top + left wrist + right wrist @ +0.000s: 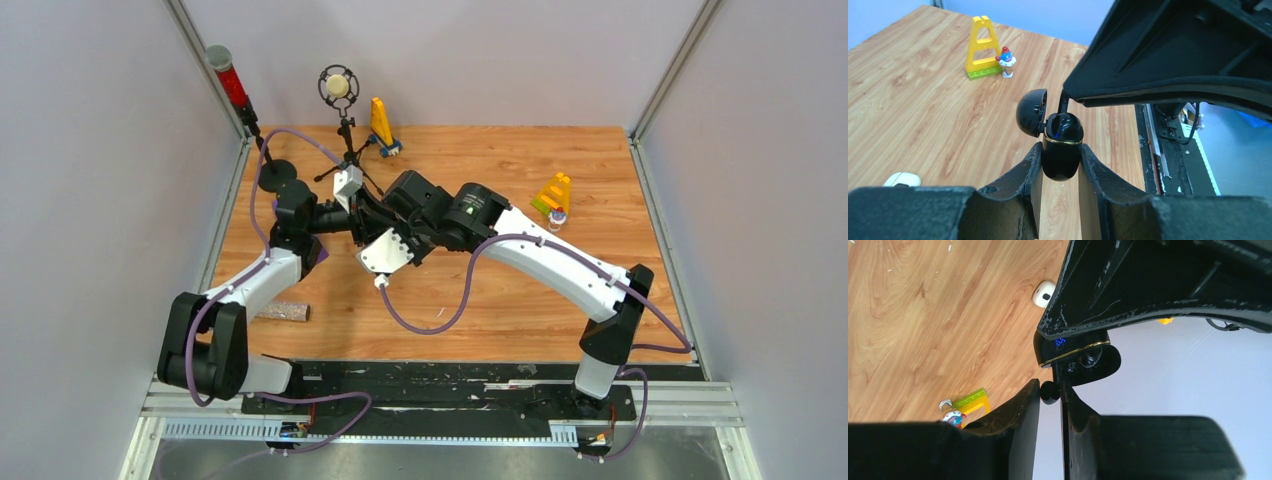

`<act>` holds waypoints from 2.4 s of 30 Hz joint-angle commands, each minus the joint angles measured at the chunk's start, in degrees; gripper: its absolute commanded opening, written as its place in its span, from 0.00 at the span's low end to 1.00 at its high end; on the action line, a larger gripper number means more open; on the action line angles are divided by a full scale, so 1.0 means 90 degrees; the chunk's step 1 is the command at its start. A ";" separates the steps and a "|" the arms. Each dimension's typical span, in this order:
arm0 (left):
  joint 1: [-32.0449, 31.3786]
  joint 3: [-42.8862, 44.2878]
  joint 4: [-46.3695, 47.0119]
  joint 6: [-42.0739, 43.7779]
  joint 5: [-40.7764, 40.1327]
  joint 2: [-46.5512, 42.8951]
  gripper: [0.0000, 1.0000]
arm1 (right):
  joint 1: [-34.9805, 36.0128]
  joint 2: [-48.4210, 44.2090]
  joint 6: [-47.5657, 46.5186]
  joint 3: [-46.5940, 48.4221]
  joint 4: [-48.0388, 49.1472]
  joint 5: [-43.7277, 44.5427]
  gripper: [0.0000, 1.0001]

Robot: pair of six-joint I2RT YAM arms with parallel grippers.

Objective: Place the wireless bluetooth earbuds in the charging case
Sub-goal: Place the earbud in the charging case.

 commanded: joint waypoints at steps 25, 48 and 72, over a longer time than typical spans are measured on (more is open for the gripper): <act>-0.0039 0.0160 0.0351 -0.0081 -0.0040 -0.0035 0.00 | -0.0152 -0.0059 0.0467 0.0953 0.0324 -0.0563 0.22; -0.0029 0.0332 0.0269 -0.0077 0.0448 -0.0097 0.00 | -0.2843 -0.0782 0.3739 0.1047 0.0298 -0.6446 0.23; -0.0029 0.0319 0.1253 -0.1002 0.0632 -0.0168 0.00 | -0.3039 -0.1154 0.5447 -0.1147 0.2783 -0.7483 0.20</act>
